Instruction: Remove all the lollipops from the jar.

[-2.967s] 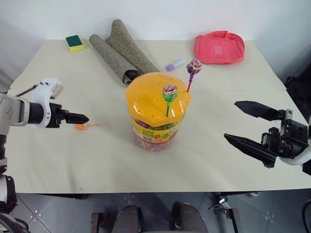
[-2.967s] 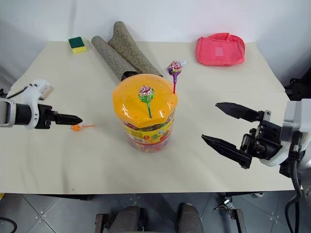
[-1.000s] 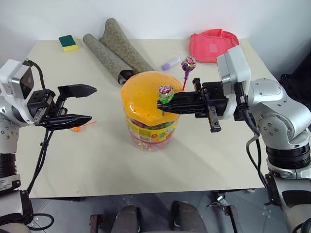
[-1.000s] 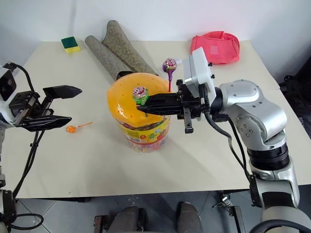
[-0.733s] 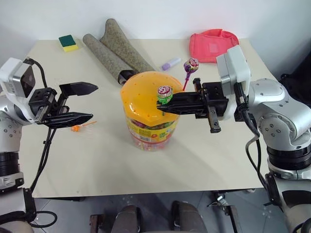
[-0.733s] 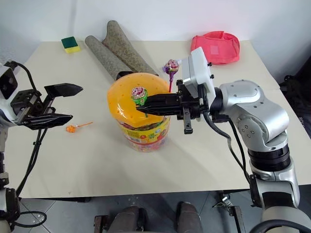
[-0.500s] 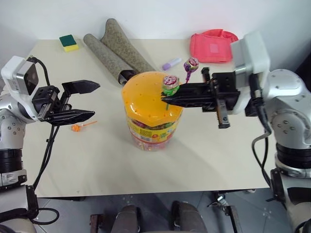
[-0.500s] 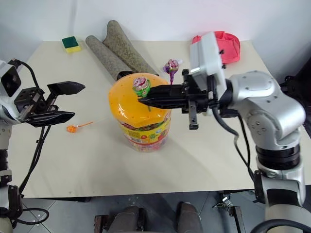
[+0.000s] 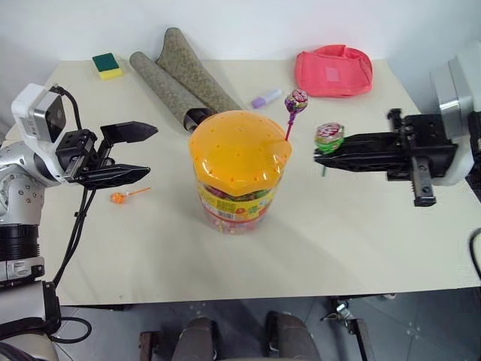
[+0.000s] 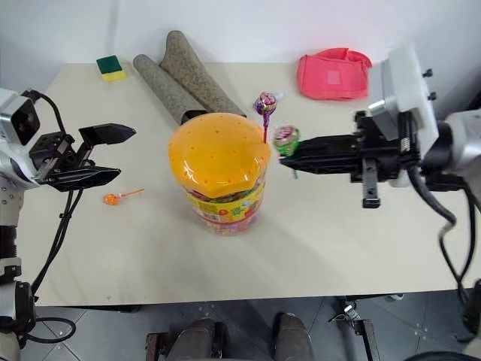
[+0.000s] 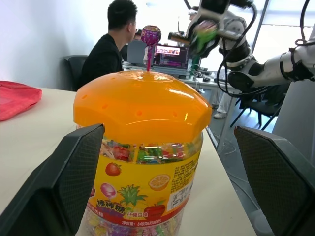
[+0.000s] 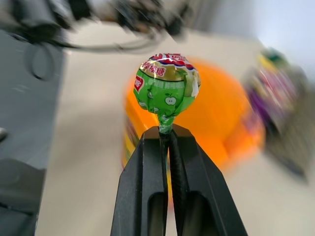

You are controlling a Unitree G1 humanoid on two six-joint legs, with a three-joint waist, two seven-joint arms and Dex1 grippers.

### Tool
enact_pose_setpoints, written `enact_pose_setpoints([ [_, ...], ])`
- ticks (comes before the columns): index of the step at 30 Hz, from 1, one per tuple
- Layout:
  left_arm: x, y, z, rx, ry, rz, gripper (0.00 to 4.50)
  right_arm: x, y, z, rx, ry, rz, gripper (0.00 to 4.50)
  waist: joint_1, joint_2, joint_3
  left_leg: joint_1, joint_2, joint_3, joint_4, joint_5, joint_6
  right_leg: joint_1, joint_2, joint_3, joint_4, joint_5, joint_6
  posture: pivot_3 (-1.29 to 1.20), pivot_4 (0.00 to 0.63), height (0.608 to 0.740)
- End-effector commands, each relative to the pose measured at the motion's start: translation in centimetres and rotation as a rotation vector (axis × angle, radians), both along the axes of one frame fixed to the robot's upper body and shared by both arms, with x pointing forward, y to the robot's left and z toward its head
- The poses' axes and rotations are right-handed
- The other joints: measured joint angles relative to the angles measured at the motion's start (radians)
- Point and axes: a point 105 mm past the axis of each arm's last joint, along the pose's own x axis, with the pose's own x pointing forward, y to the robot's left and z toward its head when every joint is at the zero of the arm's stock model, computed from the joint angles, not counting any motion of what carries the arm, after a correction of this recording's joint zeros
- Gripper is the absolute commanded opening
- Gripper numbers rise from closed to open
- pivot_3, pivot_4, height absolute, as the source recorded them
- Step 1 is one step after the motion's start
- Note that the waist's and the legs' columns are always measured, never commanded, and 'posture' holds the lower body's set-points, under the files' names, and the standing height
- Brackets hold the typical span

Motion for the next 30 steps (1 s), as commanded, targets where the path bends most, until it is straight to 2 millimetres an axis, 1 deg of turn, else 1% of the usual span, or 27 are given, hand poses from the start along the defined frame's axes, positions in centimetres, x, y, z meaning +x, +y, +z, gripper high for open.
enact_pose_setpoints([
  [1, -1.8, -0.1, 0.7, 0.023, -0.062, -0.132, 4.50, 1.5, -3.9, -0.5, 0.037, 0.022, -0.230, 0.05, -0.001, 0.000, 0.000, 0.000, 0.000, 0.000, 0.000, 0.000, 0.000, 0.000, 0.000, 0.000, 0.000, 0.000, 0.000, 0.00, 0.150, 0.740],
  [2, -2.0, -0.1, 0.6, 0.029, -0.061, -0.134, 4.50, 2.6, -5.4, -2.1, 0.021, 0.100, -0.327, 0.05, -0.001, 0.000, 0.000, -0.001, 0.000, 0.000, 0.000, 0.000, 0.000, -0.001, 0.000, 0.000, 0.000, 0.000, 0.001, 0.00, 0.150, 0.740],
  [4, -2.1, -0.1, 0.5, 0.040, -0.059, -0.138, 4.50, 3.8, -7.6, -4.9, -0.030, 0.240, -0.460, 0.05, -0.004, 0.000, 0.000, -0.001, 0.000, 0.000, 0.000, 0.000, 0.000, -0.001, 0.000, 0.000, 0.001, 0.000, 0.001, 0.00, 0.150, 0.740],
  [10, -3.2, -0.2, 0.3, 0.076, -0.044, -0.166, 4.50, 7.3, -11.4, -8.9, -0.015, 0.346, -0.721, 0.05, -0.011, 0.001, 0.000, -0.004, 0.000, 0.004, 0.000, 0.001, -0.001, -0.010, 0.000, 0.004, 0.004, 0.000, 0.001, 0.00, 0.150, 0.740],
  [13, -3.6, 0.0, 0.7, 0.080, -0.055, -0.168, 4.50, 8.1, -12.1, -10.6, -0.024, 0.422, -0.774, 0.05, -0.010, 0.002, 0.001, -0.005, 0.000, 0.006, 0.000, 0.001, -0.001, -0.011, 0.000, 0.005, 0.004, 0.000, 0.001, 0.00, 0.150, 0.740],
  [18, -4.3, 0.1, 1.2, 0.085, -0.078, -0.170, 4.50, 8.7, -12.6, -12.8, -0.052, 0.497, -0.816, 0.05, -0.005, 0.002, 0.001, -0.006, 0.000, 0.005, 0.000, 0.001, -0.001, -0.011, 0.000, 0.005, 0.003, 0.000, 0.001, 0.00, 0.150, 0.740],
  [23, -4.6, -0.1, 2.6, 0.054, -0.117, -0.152, 4.50, 9.5, -13.2, -14.0, -0.047, 0.527, -0.857, 0.05, -0.007, 0.002, 0.001, -0.006, 0.000, 0.006, 0.000, 0.001, -0.001, -0.011, 0.000, 0.005, 0.003, 0.000, 0.001, 0.00, 0.150, 0.740],
  [26, -4.7, -0.3, 3.0, 0.056, -0.131, -0.154, 4.50, 9.7, -13.9, -14.9, -0.050, 0.544, -0.880, 0.79, -0.006, 0.002, 0.001, -0.006, 0.000, 0.006, 0.000, 0.001, -0.001, -0.011, 0.000, 0.005, 0.004, 0.000, 0.001, 0.00, 0.150, 0.740],
  [30, -4.6, -0.6, 3.8, 0.053, -0.150, -0.159, 4.50, 9.9, -14.4, -15.5, -0.049, 0.553, -0.898, 2.18, -0.006, 0.002, 0.001, -0.006, 0.000, 0.006, 0.000, 0.001, -0.001, -0.011, 0.000, 0.005, 0.003, 0.000, 0.001, 0.00, 0.150, 0.740],
])
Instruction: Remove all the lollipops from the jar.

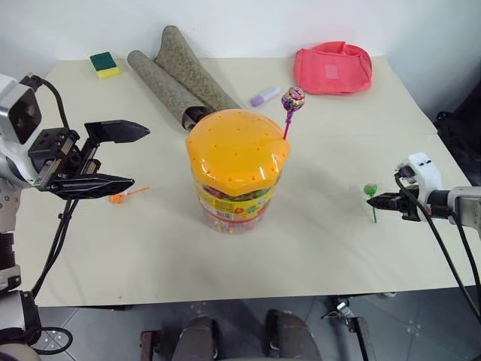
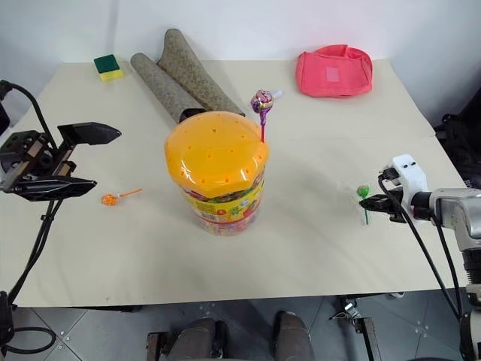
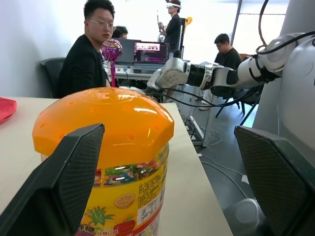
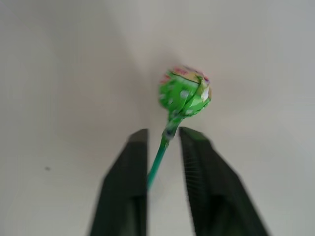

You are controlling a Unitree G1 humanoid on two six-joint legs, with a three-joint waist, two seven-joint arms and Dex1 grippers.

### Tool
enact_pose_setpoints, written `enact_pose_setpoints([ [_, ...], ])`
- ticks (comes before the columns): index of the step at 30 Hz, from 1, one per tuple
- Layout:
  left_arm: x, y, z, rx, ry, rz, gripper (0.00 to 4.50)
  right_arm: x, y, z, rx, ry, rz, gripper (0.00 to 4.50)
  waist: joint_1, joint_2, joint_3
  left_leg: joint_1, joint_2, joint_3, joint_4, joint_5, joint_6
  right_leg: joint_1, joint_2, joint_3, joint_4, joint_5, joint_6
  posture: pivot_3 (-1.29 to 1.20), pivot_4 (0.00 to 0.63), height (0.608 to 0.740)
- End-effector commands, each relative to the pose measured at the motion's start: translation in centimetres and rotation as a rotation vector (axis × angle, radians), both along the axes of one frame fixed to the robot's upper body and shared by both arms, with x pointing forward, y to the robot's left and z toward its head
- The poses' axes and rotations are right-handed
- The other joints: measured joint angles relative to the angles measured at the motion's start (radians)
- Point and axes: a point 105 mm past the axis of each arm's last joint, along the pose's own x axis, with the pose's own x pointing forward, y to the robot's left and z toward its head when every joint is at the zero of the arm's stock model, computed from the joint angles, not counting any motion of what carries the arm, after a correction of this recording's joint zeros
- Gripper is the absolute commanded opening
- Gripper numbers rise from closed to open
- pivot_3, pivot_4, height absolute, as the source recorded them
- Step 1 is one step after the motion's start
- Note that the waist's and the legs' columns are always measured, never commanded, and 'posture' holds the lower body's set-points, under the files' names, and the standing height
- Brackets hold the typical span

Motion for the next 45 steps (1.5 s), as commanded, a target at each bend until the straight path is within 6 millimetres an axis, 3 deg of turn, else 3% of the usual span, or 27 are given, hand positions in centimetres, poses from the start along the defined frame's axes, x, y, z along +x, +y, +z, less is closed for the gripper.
enact_pose_setpoints([
  [1, -1.3, -0.3, 1.7, 0.011, -0.085, -0.082, 4.50, 0.4, -0.3, 0.6, -0.008, -0.036, -0.005, 2.52, -0.001, 0.000, 0.000, 0.000, 0.000, 0.000, 0.000, 0.000, 0.000, 0.000, 0.000, 0.000, 0.000, 0.000, 0.000, 0.00, 0.150, 0.740],
  [7, -1.1, -0.5, 1.9, 0.018, -0.085, -0.088, 4.50, 0.3, -0.3, 1.3, 0.001, -0.065, -0.005, 4.48, -0.002, 0.000, 0.000, 0.000, 0.000, 0.000, 0.000, 0.000, 0.000, 0.000, 0.000, 0.000, 0.000, 0.000, 0.000, 0.00, 0.150, 0.740],
  [12, -0.8, -0.5, 1.8, 0.022, -0.076, -0.083, 4.50, -0.2, -0.3, 2.5, 0.001, -0.104, 0.005, 4.48, 0.000, 0.000, 0.000, 0.000, 0.000, 0.000, 0.000, 0.000, 0.000, 0.000, 0.000, 0.000, 0.000, 0.000, 0.000, 0.00, 0.150, 0.740],
  [17, -0.6, -0.5, 1.6, 0.022, -0.065, -0.079, 4.50, -2.3, 0.0, 7.7, -0.064, -0.242, 0.097, 4.48, 0.003, 0.002, 0.001, 0.000, 0.000, 0.000, 0.000, 0.000, 0.000, 0.000, 0.000, 0.000, 0.000, 0.000, 0.000, 0.00, 0.150, 0.740],
  [22, -0.4, -0.3, 1.6, 0.022, -0.056, -0.073, 4.50, -4.7, 4.7, 14.6, 0.011, -0.471, 0.333, 4.48, -0.004, 0.002, 0.001, 0.001, 0.001, 0.000, 0.000, 0.000, 0.000, 0.000, 0.001, 0.000, 0.000, 0.000, 0.000, 0.00, 0.150, 0.740],
  [24, -0.2, -0.4, 1.6, 0.021, -0.054, -0.074, 4.50, -5.0, 6.6, 16.1, 0.046, -0.539, 0.413, 4.48, -0.005, 0.002, 0.001, 0.001, 0.001, 0.001, 0.000, 0.000, 0.000, 0.000, 0.001, 0.001, 0.001, 0.000, 0.000, 0.00, 0.150, 0.740],
  [32, 0.8, -0.4, 1.7, 0.015, -0.050, -0.075, 4.50, -3.6, 14.2, 18.2, 0.223, -0.685, 0.693, 4.48, -0.001, 0.002, 0.001, 0.000, 0.000, 0.001, 0.001, 0.000, 0.000, -0.001, 0.001, 0.001, 0.001, 0.000, 0.000, 0.00, 0.150, 0.740],
  [39, 0.4, 0.0, 1.9, 0.022, -0.052, -0.047, 4.50, -3.0, 18.1, 18.5, 0.338, -0.680, 0.851, 4.48, -0.003, 0.002, 0.001, -0.001, 0.000, 0.000, 0.001, 0.000, 0.000, -0.002, 0.001, 0.000, 0.001, 0.000, 0.000, 0.00, 0.150, 0.740],
  [45, -0.3, 0.4, 1.8, 0.025, -0.048, -0.014, 4.50, -3.5, 20.0, 18.7, 0.385, -0.669, 0.952, 4.48, -0.007, 0.002, 0.001, -0.001, 0.000, 0.001, 0.000, 0.000, 0.000, -0.002, 0.001, 0.000, 0.002, 0.000, 0.000, 0.00, 0.150, 0.740],
])
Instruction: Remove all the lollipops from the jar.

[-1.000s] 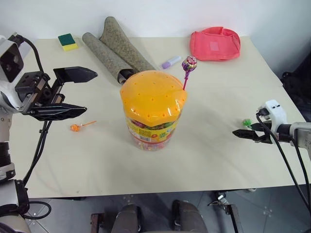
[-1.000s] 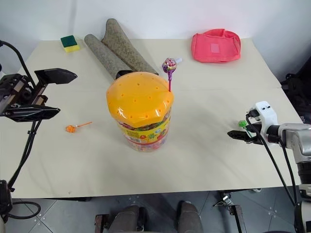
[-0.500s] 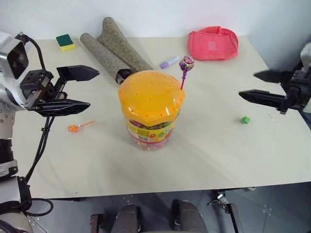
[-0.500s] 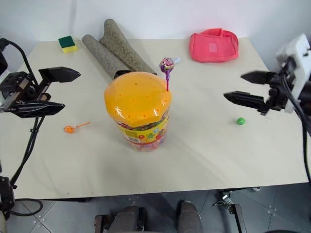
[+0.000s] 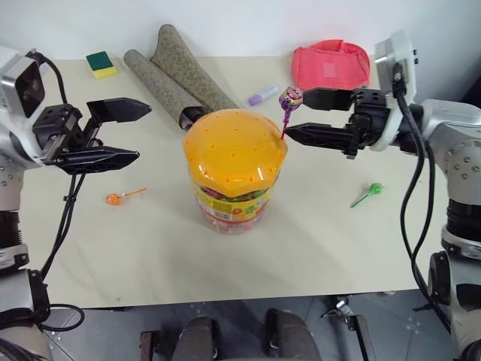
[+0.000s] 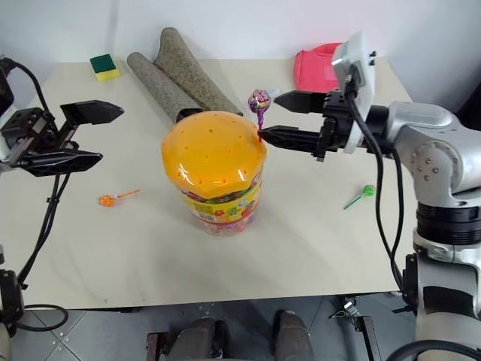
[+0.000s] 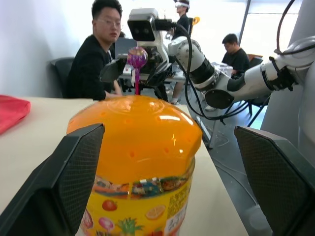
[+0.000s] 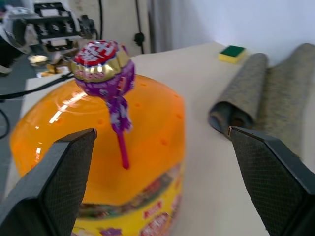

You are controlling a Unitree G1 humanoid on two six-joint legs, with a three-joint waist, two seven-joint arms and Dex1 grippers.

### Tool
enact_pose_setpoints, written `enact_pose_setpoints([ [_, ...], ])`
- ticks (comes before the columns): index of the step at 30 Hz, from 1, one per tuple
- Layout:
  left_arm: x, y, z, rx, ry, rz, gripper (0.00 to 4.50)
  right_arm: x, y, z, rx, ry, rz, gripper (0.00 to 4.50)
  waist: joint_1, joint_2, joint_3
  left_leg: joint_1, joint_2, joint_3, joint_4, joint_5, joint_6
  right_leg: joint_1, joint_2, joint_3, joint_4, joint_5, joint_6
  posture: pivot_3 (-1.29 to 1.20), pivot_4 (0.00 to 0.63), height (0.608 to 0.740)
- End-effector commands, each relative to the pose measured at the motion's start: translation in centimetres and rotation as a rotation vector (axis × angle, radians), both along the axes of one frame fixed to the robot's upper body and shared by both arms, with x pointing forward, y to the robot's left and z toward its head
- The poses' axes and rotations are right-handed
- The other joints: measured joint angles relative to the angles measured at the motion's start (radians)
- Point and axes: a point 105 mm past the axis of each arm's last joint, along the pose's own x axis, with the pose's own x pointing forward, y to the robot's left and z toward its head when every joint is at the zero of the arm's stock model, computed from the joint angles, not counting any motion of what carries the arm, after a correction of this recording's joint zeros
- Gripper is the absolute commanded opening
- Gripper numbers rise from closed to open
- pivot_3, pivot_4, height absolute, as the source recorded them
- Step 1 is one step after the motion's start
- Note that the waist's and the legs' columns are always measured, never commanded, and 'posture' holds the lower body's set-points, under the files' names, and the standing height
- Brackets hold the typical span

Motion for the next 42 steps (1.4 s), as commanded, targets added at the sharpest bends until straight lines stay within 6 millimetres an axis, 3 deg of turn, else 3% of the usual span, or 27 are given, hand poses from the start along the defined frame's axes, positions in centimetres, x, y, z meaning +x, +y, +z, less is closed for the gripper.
enact_pose_setpoints([
  [1, -1.8, 0.3, 0.9, 0.017, -0.062, -0.061, 4.50, -1.1, 0.8, 1.4, 0.009, -0.064, 0.069, 4.48, -0.001, 0.000, 0.000, 0.000, 0.000, 0.000, 0.000, 0.000, 0.000, 0.000, 0.000, 0.000, 0.000, 0.000, 0.000, 0.00, 0.150, 0.740],
  [2, -1.9, 0.4, 0.9, 0.016, -0.062, -0.059, 4.50, -1.2, 0.9, 1.5, 0.011, -0.066, 0.077, 4.48, 0.001, 0.000, 0.000, 0.000, 0.000, 0.000, 0.000, 0.000, 0.000, 0.000, 0.000, 0.000, 0.000, 0.000, 0.000, 0.00, 0.150, 0.740],
  [4, -2.0, 0.3, 0.8, 0.015, -0.063, -0.058, 4.50, -1.3, 1.2, 1.8, 0.022, -0.081, 0.092, 3.95, 0.003, 0.000, 0.000, 0.000, 0.000, 0.000, 0.000, 0.000, 0.000, 0.000, 0.000, 0.000, 0.000, 0.000, 0.000, 0.00, 0.150, 0.740],
  [14, -2.0, 0.3, 0.7, 0.009, -0.063, -0.054, 4.50, -1.6, 1.8, 2.8, 0.024, -0.123, 0.108, 0.75, 0.002, 0.000, 0.000, 0.000, 0.000, 0.000, 0.000, 0.000, 0.000, 0.000, 0.000, 0.000, 0.000, 0.000, 0.000, 0.00, 0.150, 0.740],
  [23, -1.5, 0.1, 0.6, 0.009, -0.063, -0.053, 4.50, -1.5, 1.8, 5.2, 0.039, -0.218, 0.066, 0.75, -0.003, 0.000, 0.000, 0.000, 0.000, 0.000, 0.000, 0.000, 0.000, 0.000, 0.000, 0.000, 0.000, 0.000, 0.000, 0.00, 0.150, 0.740],
  [26, -1.2, -0.1, 0.7, 0.013, -0.077, -0.057, 4.50, -1.1, 0.9, 6.7, 0.029, -0.272, -0.023, 0.75, -0.004, 0.000, 0.000, 0.000, 0.000, 0.000, 0.000, 0.000, 0.000, 0.000, 0.000, 0.000, 0.000, 0.000, 0.000, 0.00, 0.150, 0.740],
  [29, -0.8, -0.2, 0.9, 0.015, -0.086, -0.057, 4.50, -0.1, -1.9, 7.6, -0.018, -0.285, -0.209, 0.75, 0.004, 0.000, 0.000, 0.000, 0.000, 0.000, 0.000, 0.000, 0.000, 0.000, 0.000, 0.000, 0.001, 0.000, 0.000, 0.00, 0.150, 0.740],
  [33, -0.5, -0.2, 0.8, 0.017, -0.085, -0.055, 4.50, 0.8, -6.2, 6.1, -0.090, -0.195, -0.402, 0.75, 0.005, 0.000, 0.000, 0.000, 0.000, 0.000, 0.000, 0.000, 0.000, 0.000, 0.000, 0.000, 0.000, 0.000, 0.000, 0.00, 0.150, 0.740],
  [36, -0.3, -0.3, 0.4, 0.013, -0.075, -0.061, 4.50, 1.9, -11.8, 2.7, -0.185, -0.025, -0.659, 0.75, 0.008, -0.001, 0.000, -0.001, 0.000, 0.000, 0.000, 0.000, 0.000, 0.000, 0.000, 0.000, 0.000, 0.000, 0.000, 0.00, 0.150, 0.740],
  [42, 0.1, -0.7, -0.2, 0.006, -0.059, -0.074, 4.50, 1.4, -19.8, -5.7, -0.350, 0.281, -0.968, 0.75, 0.006, 0.000, 0.000, 0.000, 0.000, 0.002, 0.000, 0.000, 0.000, -0.001, 0.000, 0.001, 0.000, 0.000, 0.000, 0.00, 0.150, 0.740],
])
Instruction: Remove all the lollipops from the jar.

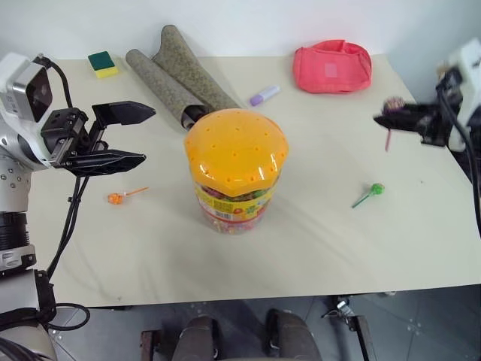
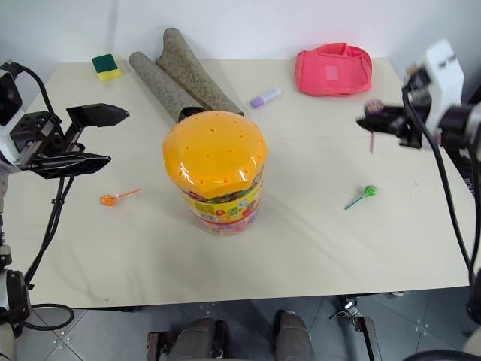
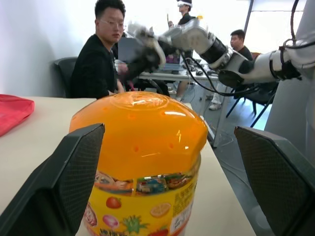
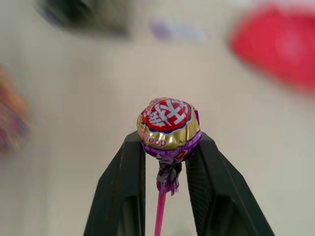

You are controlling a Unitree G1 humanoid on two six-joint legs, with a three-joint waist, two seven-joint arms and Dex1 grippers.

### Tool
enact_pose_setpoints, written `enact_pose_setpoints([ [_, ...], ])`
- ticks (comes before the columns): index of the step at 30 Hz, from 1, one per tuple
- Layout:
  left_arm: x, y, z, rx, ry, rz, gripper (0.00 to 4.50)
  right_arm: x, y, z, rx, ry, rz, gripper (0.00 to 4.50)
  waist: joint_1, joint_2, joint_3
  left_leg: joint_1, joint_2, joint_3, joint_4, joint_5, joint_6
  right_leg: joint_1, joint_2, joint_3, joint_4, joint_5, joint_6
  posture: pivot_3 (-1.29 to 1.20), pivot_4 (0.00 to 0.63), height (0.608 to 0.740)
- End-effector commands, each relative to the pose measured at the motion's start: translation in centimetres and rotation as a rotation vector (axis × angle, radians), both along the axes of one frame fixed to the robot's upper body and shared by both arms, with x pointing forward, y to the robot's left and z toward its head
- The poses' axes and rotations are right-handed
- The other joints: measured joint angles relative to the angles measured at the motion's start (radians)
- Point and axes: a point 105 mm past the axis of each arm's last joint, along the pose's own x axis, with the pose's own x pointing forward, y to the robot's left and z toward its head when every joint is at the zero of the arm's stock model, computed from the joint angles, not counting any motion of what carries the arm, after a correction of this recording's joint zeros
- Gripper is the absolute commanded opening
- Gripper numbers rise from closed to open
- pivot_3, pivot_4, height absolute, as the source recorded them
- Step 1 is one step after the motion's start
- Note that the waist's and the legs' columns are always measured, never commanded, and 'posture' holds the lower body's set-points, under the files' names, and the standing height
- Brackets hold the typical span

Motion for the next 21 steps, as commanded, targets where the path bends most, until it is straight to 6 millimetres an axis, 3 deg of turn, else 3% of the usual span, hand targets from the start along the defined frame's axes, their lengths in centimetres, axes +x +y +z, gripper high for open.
enact_pose_setpoints([
  [1, -1.0, -0.2, 0.4, 0.023, -0.054, -0.080, 4.50, -0.9, -3.6, -2.1, -0.022, 0.075, -0.168, 0.75, 0.000, 0.000, 0.000, 0.000, 0.000, 0.000, 0.000, 0.000, 0.000, 0.000, 0.000, 0.000, 0.000, 0.000, 0.000, 0.00, 0.150, 0.740],
  [7, -0.8, -0.2, 0.0, 0.034, -0.045, -0.081, 4.50, -1.4, -7.9, -7.9, 0.004, 0.211, -0.378, 0.75, -0.004, 0.000, 0.000, 0.001, 0.000, 0.002, 0.000, 0.000, 0.000, 0.000, 0.000, 0.002, 0.000, 0.000, 0.000, 0.00, 0.150, 0.740],
  [12, -0.7, -0.1, -0.3, 0.057, -0.037, -0.048, 4.50, -0.5, -9.2, -9.8, 0.045, 0.207, -0.425, 0.75, -0.003, 0.001, 0.000, 0.001, 0.000, 0.002, 0.001, 0.000, 0.000, 0.000, 0.000, 0.002, 0.000, 0.000, 0.000, 0.00, 0.150, 0.740],
  [15, 1.0, 0.6, -0.1, 0.037, -0.044, 0.122, 4.50, -0.2, -10.4, -11.1, 0.045, 0.216, -0.476, 0.75, -0.004, 0.001, 0.000, 0.001, 0.000, 0.002, 0.001, 0.000, 0.000, 0.000, 0.000, 0.002, 0.000, 0.000, 0.000, 0.00, 0.150, 0.740],
  [17, 0.8, 0.7, -0.5, 0.056, -0.040, 0.117, 4.50, -0.2, -10.7, -12.0, 0.049, 0.234, -0.486, 1.48, -0.002, 0.001, 0.000, 0.001, 0.000, 0.002, 0.001, 0.000, 0.000, 0.000, 0.000, 0.002, 0.000, 0.000, 0.000, 0.00, 0.150, 0.740],
  [21, 0.5, 1.2, -0.8, 0.079, -0.002, 0.144, 4.50, -0.3, -10.3, -11.7, 0.074, 0.221, -0.459, 2.70, -0.003, 0.001, 0.000, 0.001, 0.000, 0.002, 0.000, 0.000, 0.000, 0.000, 0.000, 0.002, 0.000, 0.000, 0.000, 0.00, 0.150, 0.740],
])
